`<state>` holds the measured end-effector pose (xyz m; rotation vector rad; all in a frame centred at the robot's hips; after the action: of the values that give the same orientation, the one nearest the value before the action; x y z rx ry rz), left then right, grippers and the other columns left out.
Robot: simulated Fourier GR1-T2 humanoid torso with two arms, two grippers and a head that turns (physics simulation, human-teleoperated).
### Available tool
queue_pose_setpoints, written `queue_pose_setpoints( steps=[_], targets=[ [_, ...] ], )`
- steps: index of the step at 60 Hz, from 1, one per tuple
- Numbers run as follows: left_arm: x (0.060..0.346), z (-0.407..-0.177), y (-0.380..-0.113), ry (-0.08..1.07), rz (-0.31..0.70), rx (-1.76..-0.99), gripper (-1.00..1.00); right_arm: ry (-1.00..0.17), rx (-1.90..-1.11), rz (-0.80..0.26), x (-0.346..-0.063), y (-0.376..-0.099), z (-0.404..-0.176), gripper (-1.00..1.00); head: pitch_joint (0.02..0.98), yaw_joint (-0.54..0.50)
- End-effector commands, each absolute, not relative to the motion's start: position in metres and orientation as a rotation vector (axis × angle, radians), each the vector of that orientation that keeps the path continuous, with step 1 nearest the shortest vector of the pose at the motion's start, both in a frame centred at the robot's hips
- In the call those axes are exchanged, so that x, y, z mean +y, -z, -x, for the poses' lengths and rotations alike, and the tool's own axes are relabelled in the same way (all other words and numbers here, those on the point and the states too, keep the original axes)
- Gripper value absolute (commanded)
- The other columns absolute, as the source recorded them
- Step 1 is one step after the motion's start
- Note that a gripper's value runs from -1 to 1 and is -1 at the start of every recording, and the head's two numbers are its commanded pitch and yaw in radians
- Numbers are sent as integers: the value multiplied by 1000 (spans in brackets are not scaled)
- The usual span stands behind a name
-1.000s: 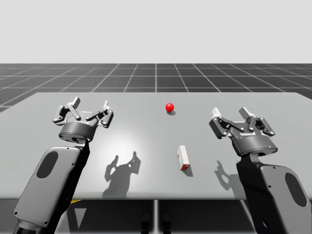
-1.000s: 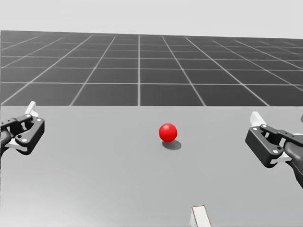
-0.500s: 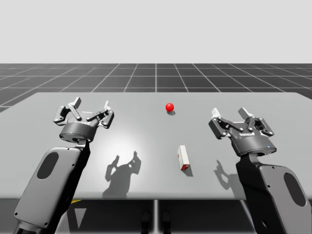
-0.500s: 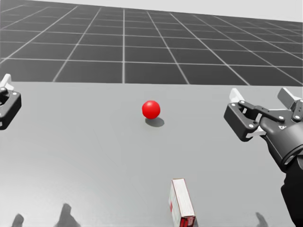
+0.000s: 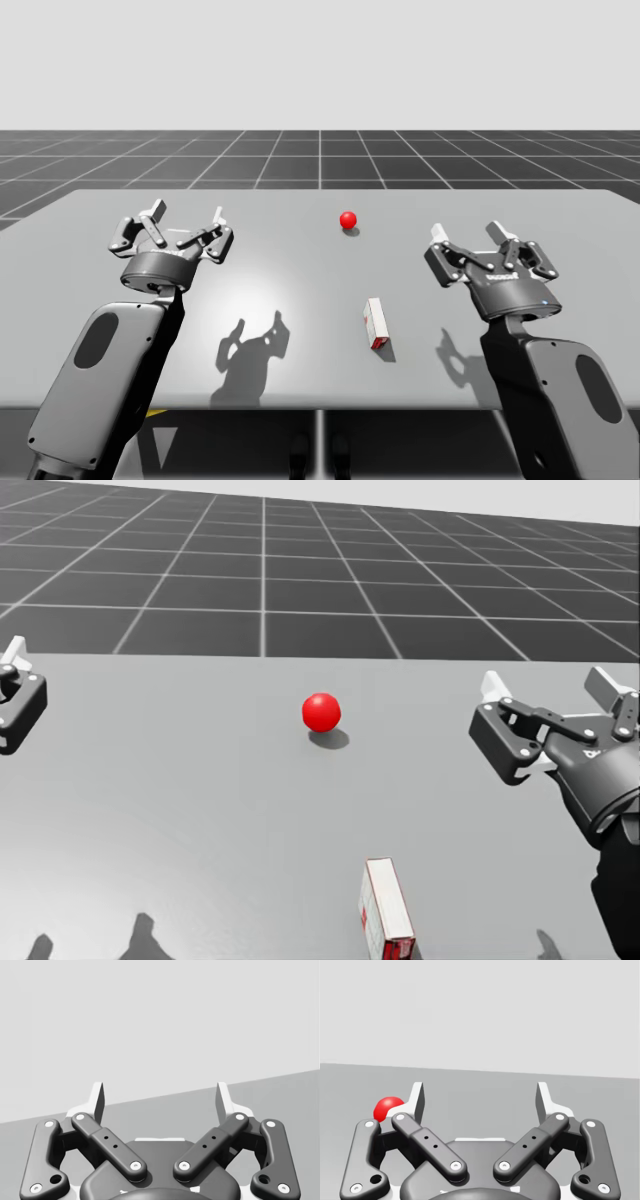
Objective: Watch the red light. When it turns green, pick up the object.
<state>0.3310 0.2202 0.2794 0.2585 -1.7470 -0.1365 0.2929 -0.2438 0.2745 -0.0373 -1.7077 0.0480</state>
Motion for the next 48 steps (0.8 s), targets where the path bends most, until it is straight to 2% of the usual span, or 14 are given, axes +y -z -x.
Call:
queue_pose_setpoints(
  steps=[1,48],
  targets=[
    [220,-331,-279,142,-263,-1746,-1000,-52,-1708,36,-243,-274,-293,-1000,575,-122],
    [219,-331,-279,143,-265,-1746,-1000,-37,-1711,5,-245,-277,-291,-1000,564,-126]
  ],
)
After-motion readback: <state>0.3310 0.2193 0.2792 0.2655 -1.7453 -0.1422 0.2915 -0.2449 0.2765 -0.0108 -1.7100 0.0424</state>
